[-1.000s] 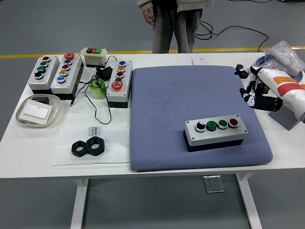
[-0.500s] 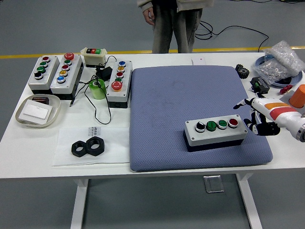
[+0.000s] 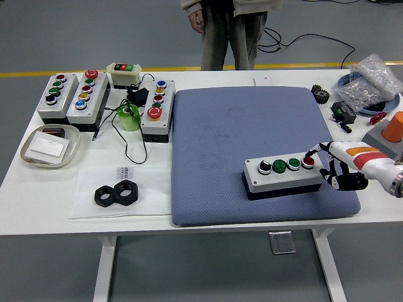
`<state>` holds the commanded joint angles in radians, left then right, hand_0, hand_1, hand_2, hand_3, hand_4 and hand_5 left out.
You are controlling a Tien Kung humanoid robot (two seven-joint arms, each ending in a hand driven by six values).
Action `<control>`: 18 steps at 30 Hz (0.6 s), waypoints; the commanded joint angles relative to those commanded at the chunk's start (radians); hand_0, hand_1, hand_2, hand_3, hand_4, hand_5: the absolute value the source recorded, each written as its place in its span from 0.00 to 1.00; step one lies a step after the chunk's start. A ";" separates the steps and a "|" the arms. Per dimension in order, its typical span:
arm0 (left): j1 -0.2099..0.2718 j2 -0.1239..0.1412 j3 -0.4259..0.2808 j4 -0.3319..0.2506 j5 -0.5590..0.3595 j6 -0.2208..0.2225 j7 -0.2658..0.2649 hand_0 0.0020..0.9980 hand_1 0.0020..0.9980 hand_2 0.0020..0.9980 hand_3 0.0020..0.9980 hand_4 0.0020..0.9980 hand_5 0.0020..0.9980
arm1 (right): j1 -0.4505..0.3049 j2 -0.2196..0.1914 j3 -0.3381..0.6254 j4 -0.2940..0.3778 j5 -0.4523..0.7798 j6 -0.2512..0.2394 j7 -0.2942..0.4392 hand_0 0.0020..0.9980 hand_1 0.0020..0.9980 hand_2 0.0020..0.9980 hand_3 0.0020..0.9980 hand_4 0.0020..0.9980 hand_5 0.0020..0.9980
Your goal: Pick up the button,place it on the desk,press the button,press the button
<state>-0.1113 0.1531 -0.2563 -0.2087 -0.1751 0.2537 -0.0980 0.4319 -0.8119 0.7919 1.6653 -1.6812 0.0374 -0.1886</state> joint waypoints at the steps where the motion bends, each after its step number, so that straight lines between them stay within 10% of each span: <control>1: 0.000 0.000 0.000 0.000 0.000 0.000 0.000 0.74 0.83 0.88 0.83 0.64 1.00 | 0.000 0.000 -0.001 -0.001 0.000 0.001 -0.001 0.30 0.14 0.27 0.76 0.46 0.00; 18: -0.006 0.000 0.001 0.000 -0.001 0.000 0.000 0.74 0.83 0.88 0.83 0.64 1.00 | -0.002 0.010 -0.013 -0.023 0.000 0.041 -0.017 0.29 0.14 0.27 0.76 0.42 0.00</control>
<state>-0.1172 0.1531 -0.2555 -0.2091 -0.1760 0.2534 -0.0975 0.4297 -0.8020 0.7784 1.6418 -1.6813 0.0780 -0.2058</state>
